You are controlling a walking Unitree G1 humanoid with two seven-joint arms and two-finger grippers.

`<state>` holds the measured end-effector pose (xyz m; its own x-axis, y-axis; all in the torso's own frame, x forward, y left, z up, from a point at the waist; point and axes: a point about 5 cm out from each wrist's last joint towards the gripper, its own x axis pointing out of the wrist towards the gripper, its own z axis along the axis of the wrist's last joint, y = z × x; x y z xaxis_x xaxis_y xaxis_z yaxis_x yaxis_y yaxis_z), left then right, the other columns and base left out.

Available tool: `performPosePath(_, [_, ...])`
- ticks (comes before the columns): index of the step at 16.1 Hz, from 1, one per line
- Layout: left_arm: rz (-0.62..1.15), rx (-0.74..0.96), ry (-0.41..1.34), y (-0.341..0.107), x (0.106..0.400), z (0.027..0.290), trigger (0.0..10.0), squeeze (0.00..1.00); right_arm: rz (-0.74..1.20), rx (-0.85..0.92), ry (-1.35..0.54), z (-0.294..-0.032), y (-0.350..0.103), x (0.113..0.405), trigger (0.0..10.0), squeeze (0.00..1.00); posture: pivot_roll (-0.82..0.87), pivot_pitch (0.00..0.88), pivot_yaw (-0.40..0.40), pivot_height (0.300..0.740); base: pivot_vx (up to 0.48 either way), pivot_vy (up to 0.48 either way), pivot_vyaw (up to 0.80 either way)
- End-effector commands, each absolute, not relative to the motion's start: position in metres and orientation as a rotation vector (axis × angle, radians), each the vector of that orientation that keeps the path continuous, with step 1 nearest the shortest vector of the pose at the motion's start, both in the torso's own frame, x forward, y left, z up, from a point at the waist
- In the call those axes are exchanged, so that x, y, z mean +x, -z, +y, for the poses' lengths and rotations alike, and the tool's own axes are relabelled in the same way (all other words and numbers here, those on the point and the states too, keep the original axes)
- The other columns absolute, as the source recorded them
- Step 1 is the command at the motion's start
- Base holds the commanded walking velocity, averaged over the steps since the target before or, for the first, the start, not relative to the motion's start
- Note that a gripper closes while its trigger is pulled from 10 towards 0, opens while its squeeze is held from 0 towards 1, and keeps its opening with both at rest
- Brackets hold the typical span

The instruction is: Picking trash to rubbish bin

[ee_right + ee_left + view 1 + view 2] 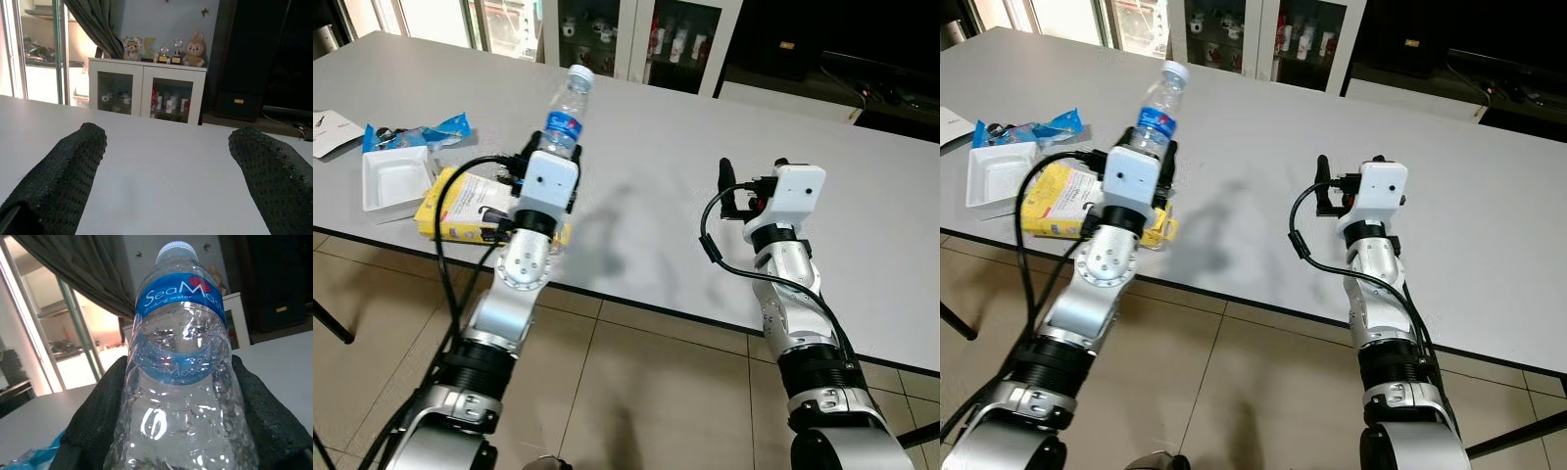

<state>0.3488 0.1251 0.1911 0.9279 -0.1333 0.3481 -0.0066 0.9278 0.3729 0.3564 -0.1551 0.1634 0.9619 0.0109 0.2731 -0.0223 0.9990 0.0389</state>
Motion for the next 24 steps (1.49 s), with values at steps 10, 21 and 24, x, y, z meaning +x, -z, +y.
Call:
performPosePath(10, [-0.364, 0.39, 0.063, -0.19, 0.348, 0.117, 10.0, 0.0, -0.302, 0.038, -0.01, -0.159, -0.169, 0.354, 10.0, 0.0, -0.02, 0.0, -0.091, 0.74, 0.0, 0.0, 0.32])
performPosePath(21, [-0.357, 0.385, 0.022, -0.192, 0.348, 0.118, 10.0, 0.0, -0.292, 0.04, -0.044, -0.152, -0.171, 0.357, 10.0, 0.0, -0.03, 0.028, -0.105, 0.74, 0.0, 0.0, 0.8])
performPosePath(24, [-0.356, 0.383, 0.013, -0.192, 0.349, 0.119, 10.0, 0.0, -0.29, 0.042, -0.055, -0.15, -0.171, 0.357, 10.0, 0.0, -0.03, 0.03, -0.106, 0.74, 0.0, 0.0, 0.8])
